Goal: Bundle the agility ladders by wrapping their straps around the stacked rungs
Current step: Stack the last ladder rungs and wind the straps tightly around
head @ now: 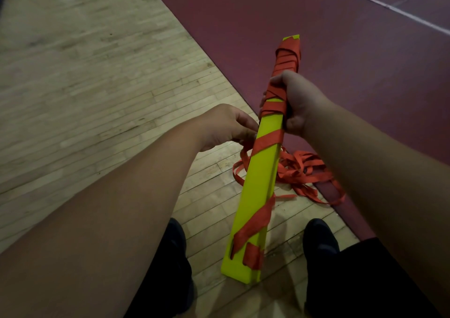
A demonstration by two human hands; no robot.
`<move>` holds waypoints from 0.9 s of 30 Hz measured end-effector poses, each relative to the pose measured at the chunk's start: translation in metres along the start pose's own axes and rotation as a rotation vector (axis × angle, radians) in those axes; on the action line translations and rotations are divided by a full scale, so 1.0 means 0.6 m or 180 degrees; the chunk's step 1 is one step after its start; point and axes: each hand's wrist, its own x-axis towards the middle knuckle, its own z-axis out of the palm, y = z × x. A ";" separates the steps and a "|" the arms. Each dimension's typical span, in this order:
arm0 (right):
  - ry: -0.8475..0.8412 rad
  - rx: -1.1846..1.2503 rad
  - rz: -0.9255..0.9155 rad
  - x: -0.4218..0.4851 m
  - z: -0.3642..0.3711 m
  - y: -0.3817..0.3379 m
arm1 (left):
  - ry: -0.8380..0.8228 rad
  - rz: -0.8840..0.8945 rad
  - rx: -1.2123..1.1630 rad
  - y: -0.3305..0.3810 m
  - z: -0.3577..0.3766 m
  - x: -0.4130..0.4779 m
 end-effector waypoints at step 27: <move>0.0394 -0.1075 -0.0116 -0.026 0.005 0.005 | -0.0466 -0.0500 0.0295 0.040 -0.010 -0.027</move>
